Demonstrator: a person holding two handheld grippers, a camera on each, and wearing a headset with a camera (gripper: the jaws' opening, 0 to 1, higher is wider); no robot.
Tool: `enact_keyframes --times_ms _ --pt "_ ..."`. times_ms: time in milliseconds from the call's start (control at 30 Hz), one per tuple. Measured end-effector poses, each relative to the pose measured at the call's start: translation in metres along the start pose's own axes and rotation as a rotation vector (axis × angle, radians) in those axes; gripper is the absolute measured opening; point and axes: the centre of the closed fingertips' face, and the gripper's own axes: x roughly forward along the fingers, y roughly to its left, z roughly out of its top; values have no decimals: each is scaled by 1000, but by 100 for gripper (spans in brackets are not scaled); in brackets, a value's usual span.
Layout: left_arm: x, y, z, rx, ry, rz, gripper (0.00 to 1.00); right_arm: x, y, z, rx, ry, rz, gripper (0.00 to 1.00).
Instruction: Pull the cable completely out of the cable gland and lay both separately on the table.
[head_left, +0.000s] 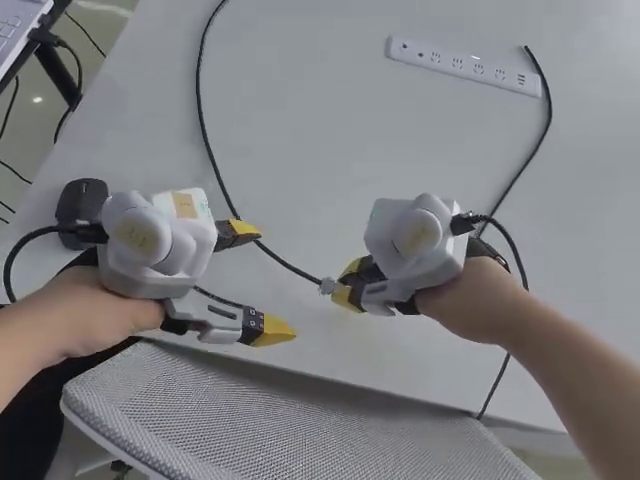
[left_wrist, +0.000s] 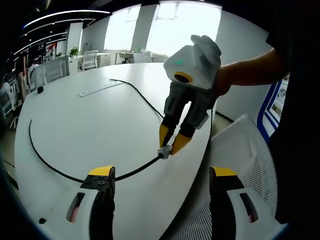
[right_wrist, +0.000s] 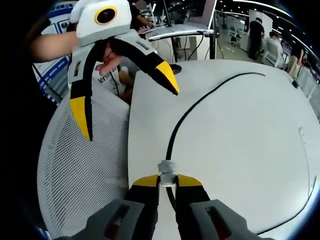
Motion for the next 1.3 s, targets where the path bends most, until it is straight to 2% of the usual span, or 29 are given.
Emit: enact_keyframes --times_ms 100,200,467,533,600,733,800,967,1067,1200,1300 --pt "9 -7 13 24 -16 -25 75 -11 5 2 -12 -12 1 6" --pt "17 -13 19 45 -15 -41 74 -19 10 4 -30 -19 -3 6" --pt "35 -27 16 97 -14 -88 66 -38 24 7 -95 -26 -8 6" --pt "38 -31 16 90 -35 -105 63 -40 28 6 -108 -21 -6 6" --pt "40 -34 19 81 -63 -116 61 -42 32 5 -129 -11 -6 6" --pt "41 -43 22 93 -83 -140 52 -47 39 4 -155 -7 -1 6" --pt "41 -45 23 105 -88 -148 45 -49 39 4 -168 -4 -4 6" --pt "39 -54 31 90 -122 -179 33 -54 37 6 -177 -14 -4 6" --pt "40 -58 33 103 -108 -190 28 -56 36 7 -185 -24 0 6" --pt "41 -62 38 110 -112 -203 23 -58 37 5 -210 -25 7 6" --pt "42 -64 37 121 -102 -213 21 -60 39 3 -230 -28 17 6"
